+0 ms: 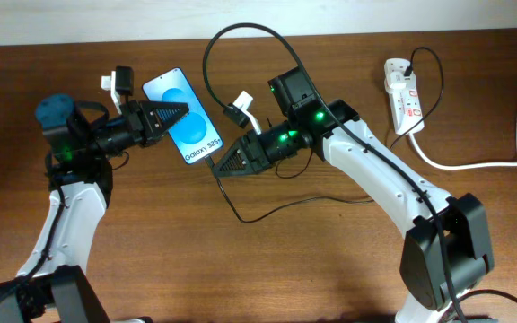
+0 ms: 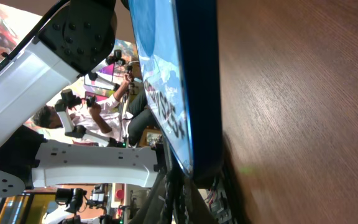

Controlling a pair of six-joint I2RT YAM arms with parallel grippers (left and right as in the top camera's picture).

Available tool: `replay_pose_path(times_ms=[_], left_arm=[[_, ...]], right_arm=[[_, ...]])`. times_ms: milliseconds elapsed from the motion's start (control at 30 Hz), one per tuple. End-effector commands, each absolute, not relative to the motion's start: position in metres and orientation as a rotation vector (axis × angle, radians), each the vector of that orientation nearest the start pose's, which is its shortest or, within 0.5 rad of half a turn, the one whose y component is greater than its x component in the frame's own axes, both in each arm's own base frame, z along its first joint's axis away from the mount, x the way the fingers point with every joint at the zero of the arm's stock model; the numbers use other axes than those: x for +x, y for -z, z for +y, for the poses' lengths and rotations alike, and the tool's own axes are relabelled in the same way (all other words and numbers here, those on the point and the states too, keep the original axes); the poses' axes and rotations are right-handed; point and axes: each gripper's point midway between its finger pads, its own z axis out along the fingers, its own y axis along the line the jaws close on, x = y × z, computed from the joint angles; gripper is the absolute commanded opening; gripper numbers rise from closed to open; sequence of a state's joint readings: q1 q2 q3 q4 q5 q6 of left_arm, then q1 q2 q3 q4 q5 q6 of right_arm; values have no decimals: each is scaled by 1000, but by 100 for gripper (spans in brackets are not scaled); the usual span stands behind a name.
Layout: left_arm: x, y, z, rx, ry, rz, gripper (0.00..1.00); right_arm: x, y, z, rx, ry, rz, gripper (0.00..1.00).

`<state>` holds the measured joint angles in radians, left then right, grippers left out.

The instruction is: Plug charger to phone and switch on socket

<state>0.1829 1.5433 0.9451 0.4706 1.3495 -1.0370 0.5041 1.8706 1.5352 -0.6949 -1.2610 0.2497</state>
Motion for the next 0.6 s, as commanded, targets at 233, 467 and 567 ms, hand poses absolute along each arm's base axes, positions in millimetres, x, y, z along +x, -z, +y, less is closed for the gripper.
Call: replay_pose_path(times_ms=[233, 467, 567], left_arm=[[368, -281, -114, 103, 1799, 1945, 0], [352, -283, -119, 178, 1888, 1972, 0], [349, -283, -125, 196, 1903, 1978, 0]], right_arm=[[289, -247, 351, -887, -1920, 2254, 4], [296, -254, 355, -870, -1926, 2226, 4], [299, -257, 357, -867, -1927, 2209, 4]])
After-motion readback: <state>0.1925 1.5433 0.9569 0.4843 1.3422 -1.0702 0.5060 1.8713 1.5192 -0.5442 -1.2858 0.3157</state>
